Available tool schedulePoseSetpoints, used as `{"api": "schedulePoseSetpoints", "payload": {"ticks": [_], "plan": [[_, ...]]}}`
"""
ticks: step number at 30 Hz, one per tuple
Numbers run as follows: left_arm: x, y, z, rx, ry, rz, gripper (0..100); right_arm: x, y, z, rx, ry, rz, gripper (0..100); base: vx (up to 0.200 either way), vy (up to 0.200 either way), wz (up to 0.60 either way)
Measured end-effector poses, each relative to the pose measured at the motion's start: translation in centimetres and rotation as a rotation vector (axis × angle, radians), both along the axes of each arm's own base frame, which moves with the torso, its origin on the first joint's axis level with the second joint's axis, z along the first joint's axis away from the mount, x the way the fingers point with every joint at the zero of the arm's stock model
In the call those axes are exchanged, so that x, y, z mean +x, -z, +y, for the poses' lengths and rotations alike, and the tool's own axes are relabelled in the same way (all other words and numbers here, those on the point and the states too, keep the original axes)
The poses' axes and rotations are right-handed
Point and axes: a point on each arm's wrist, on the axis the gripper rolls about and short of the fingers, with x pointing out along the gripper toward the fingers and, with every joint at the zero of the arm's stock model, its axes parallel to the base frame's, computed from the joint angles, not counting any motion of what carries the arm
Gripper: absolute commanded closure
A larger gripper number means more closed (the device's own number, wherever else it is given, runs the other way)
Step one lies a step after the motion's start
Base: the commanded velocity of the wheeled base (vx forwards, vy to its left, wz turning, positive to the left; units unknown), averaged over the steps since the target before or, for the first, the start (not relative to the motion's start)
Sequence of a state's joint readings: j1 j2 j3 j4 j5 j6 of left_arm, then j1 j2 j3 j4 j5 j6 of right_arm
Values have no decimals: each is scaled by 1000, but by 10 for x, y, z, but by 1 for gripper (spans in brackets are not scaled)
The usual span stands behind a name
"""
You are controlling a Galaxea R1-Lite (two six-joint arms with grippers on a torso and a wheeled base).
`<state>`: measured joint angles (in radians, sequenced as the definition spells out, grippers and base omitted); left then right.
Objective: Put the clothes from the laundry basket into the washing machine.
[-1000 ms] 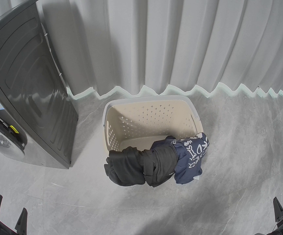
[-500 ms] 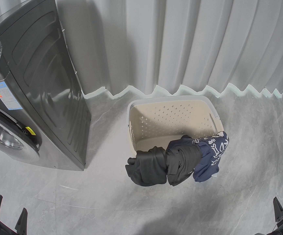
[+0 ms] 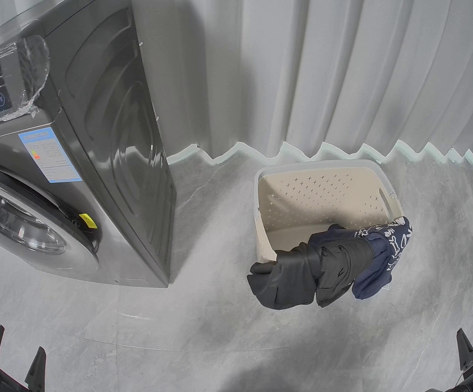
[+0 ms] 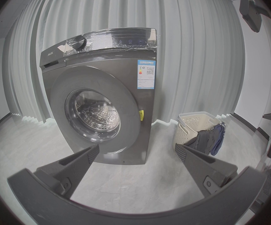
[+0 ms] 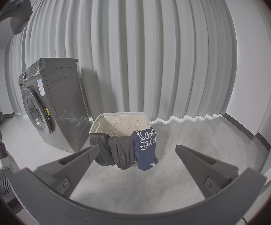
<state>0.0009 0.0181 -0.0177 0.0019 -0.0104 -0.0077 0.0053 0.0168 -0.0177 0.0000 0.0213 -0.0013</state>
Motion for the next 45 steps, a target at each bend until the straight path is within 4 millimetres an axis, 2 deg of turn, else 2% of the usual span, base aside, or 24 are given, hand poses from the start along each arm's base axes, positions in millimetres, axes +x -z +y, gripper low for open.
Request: {"api": "schedulePoseSetpoints", "payload": {"ticks": [45], "plan": [[0, 0, 0, -1, 0, 0, 0, 0, 0, 0, 0, 0, 0, 0, 0, 200, 0]]}}
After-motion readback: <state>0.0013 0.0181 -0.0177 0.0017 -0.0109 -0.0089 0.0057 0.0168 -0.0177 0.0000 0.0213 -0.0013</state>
